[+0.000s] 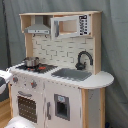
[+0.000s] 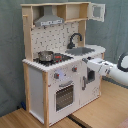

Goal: Play with the kitchen

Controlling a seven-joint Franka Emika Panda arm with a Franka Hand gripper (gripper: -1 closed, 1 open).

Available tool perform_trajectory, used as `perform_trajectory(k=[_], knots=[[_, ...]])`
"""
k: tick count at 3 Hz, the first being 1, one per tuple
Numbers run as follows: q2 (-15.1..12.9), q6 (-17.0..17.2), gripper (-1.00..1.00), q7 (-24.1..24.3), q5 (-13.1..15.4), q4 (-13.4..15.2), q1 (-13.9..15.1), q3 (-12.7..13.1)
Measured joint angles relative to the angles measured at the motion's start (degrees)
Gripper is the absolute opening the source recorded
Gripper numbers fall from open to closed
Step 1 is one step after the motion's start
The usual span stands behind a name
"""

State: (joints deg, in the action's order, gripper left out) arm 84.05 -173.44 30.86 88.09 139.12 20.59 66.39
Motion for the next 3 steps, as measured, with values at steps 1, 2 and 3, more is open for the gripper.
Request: perform_trajectory(k=[1, 2, 3], knots=[[-0.3, 2.7, 1.00, -1.6, -2.1, -5.0, 3.6, -1.5], [-0.6, 5.1, 1.00, -3.7, -5.0, -9.6, 6.9, -2.6], [-0.6, 7.4, 1.00, -6.6, -8.9, -13.5, 9.9, -4.4]])
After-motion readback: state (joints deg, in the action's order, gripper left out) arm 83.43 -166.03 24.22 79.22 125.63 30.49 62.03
